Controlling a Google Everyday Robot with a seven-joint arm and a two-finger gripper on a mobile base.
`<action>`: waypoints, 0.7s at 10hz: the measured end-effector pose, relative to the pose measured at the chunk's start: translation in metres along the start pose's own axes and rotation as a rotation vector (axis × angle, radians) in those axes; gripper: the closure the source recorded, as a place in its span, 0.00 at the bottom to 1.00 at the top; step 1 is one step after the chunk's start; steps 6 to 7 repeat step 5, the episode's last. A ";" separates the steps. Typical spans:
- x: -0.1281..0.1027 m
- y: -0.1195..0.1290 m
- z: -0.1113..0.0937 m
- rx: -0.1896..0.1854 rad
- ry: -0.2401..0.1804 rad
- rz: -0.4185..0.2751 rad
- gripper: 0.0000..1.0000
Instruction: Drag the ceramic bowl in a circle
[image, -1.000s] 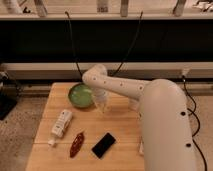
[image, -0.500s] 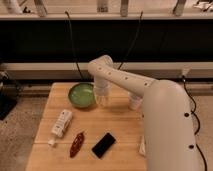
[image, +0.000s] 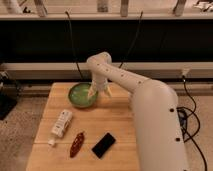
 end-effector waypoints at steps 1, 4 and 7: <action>0.002 0.000 0.004 0.000 -0.002 0.003 0.20; 0.010 -0.001 0.022 0.006 0.008 0.026 0.20; 0.011 -0.002 0.026 0.007 0.011 0.031 0.23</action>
